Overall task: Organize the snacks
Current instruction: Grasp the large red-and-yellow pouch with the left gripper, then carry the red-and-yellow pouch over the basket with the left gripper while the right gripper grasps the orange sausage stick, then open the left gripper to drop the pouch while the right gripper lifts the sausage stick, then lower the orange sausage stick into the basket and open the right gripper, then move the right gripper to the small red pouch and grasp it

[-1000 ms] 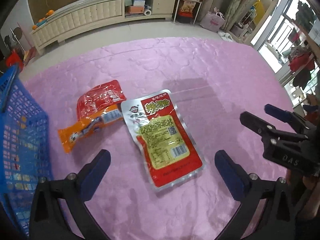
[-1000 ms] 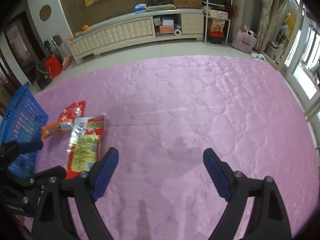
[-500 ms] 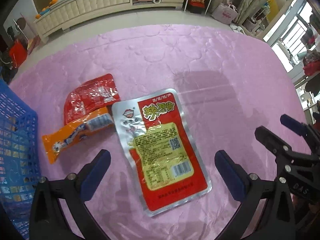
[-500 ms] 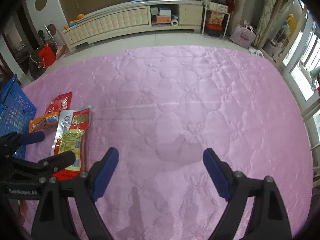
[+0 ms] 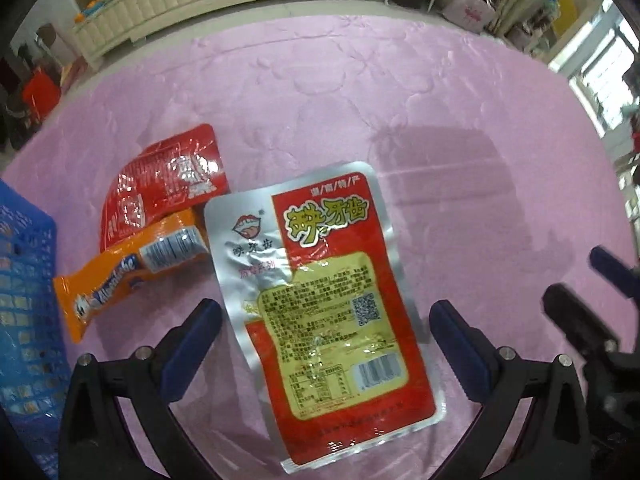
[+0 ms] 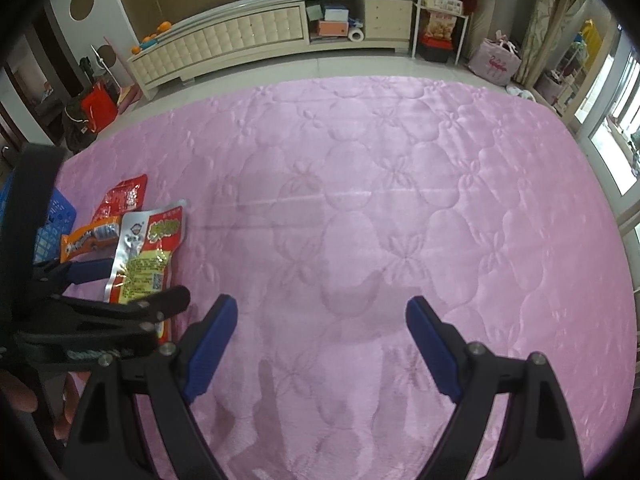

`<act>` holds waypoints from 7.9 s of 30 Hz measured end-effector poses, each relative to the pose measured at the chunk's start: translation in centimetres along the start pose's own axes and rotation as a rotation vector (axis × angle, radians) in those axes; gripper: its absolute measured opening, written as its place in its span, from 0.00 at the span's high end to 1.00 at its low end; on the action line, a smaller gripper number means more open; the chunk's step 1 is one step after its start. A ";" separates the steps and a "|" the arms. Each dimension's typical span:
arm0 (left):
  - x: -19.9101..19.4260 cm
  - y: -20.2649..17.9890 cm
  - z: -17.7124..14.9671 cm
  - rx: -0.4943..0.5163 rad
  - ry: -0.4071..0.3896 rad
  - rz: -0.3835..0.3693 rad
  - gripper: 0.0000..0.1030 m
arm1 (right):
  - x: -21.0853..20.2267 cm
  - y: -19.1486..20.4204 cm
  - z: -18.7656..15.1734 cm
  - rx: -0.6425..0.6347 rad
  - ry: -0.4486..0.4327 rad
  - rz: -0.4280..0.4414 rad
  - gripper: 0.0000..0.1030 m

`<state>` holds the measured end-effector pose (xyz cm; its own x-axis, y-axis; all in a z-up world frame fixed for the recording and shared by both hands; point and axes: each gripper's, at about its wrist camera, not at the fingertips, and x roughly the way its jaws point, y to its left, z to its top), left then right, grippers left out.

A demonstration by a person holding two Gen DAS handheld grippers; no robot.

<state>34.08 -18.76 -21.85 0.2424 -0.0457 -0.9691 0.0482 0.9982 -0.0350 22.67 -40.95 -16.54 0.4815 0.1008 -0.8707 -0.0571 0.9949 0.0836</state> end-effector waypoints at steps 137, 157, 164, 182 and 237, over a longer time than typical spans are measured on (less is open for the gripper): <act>-20.5 25.3 -14.7 -0.160 -0.307 0.004 0.28 | -6.1 27.9 2.3 -0.596 -0.144 0.092 0.85; -24.3 27.7 -20.0 -0.187 -0.394 -0.007 0.28 | -11.6 35.7 1.0 -0.450 -0.103 0.313 0.85; -23.4 28.0 -21.0 -0.188 -0.383 -0.021 0.28 | -9.3 35.6 -0.3 -0.352 0.005 0.279 0.85; -23.3 28.0 -21.6 -0.193 -0.380 -0.029 0.28 | -8.3 34.5 -0.9 -0.241 0.080 0.218 0.55; -15.8 25.5 -6.1 -0.196 -0.149 0.004 0.20 | 1.8 22.0 10.5 -0.226 0.198 0.074 0.10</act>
<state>25.58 7.68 -8.97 0.3833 -0.0319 -0.9231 -0.1388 0.9861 -0.0917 31.49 -18.78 -11.16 0.2904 0.1473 -0.9455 -0.2894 0.9553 0.0600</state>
